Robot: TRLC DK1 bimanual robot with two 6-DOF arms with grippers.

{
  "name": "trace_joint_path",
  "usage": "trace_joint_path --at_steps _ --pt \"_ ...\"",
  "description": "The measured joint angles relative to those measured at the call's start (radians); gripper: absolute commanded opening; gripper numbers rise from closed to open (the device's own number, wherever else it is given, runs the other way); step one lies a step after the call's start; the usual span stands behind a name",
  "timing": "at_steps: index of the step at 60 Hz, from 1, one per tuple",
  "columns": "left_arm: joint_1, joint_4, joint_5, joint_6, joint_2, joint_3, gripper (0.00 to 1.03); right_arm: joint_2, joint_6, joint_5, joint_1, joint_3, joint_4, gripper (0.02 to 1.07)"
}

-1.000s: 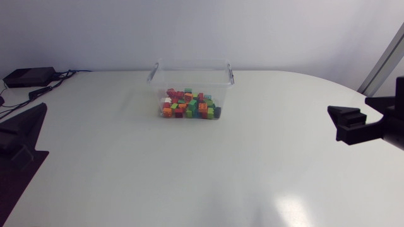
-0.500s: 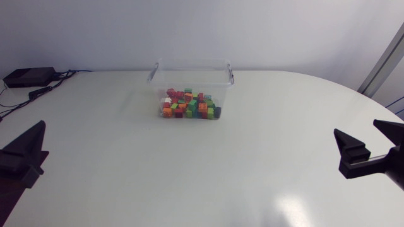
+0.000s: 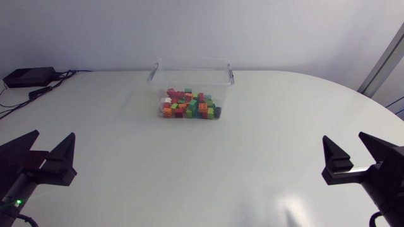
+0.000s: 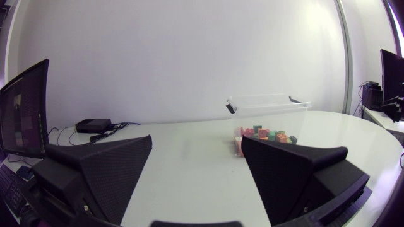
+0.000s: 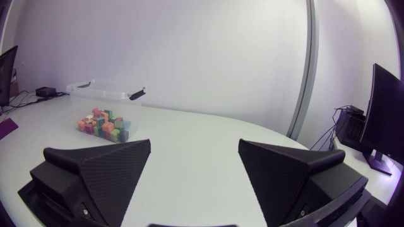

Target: Place the duplo bricks in the container

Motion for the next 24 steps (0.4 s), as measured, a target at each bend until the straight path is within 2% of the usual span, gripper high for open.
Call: trace_joint_path --at_steps 11,24 --pt "0.032 0.096 0.034 -0.037 -0.01 -0.099 0.99 -0.064 0.054 -0.017 -0.014 -0.1 0.097 1.02" --pt "0.039 0.111 0.042 -0.052 -0.013 -0.122 0.99 -0.081 0.071 -0.022 -0.019 -0.125 0.109 1.02"
